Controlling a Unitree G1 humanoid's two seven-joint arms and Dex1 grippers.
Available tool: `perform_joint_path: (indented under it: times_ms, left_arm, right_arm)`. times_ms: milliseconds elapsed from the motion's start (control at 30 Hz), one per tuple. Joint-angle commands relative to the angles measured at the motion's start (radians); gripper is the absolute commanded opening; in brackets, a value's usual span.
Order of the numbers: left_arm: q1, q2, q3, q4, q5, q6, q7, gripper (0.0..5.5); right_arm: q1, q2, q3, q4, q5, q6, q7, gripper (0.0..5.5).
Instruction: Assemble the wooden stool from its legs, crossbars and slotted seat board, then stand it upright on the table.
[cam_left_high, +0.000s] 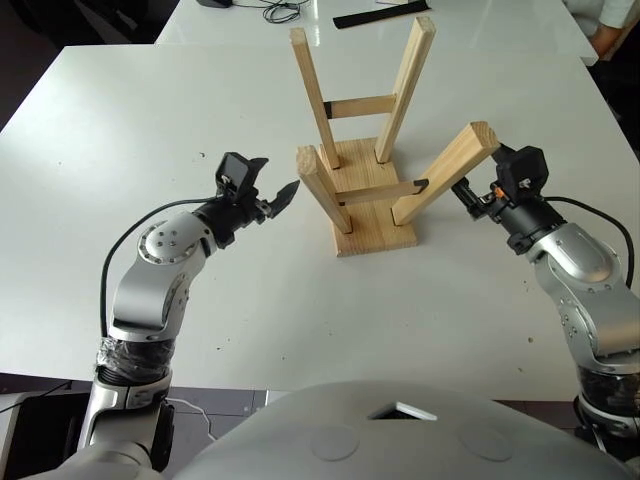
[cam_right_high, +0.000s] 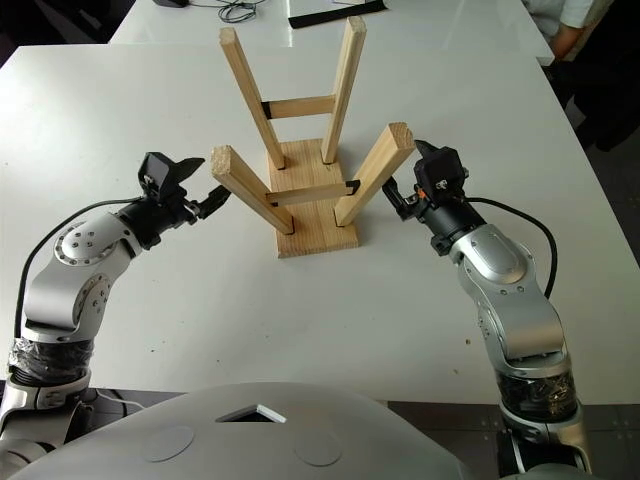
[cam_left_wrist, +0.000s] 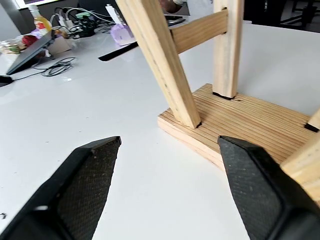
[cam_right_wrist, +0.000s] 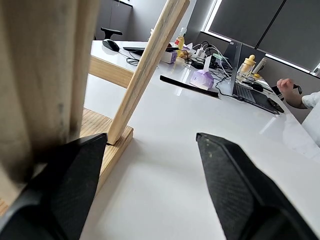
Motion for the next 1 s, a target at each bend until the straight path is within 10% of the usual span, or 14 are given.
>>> perform_joint_path:
  times_ms: [33,267,700,1000]
  left_arm:
    - [-0.017,-0.060,0.028,-0.042,0.025,0.010,0.100,3.60]
    - [0.074,-0.228,0.072,-0.063,0.094,0.008,0.339,3.60]
    - [-0.002,-0.157,0.073,0.000,0.120,0.020,0.261,3.60]
    - [0.033,-0.099,0.145,-0.086,0.056,0.023,0.157,3.60]
  right_arm:
    - [0.000,0.054,-0.032,-0.022,-0.011,0.082,-0.060,3.28]
    - [-0.016,0.114,-0.102,-0.054,-0.004,0.164,-0.110,3.28]
    - [-0.011,0.152,0.077,-0.207,0.003,0.238,-0.066,3.28]
    - [0.075,0.210,-0.183,-0.149,-0.166,0.259,-0.269,3.28]
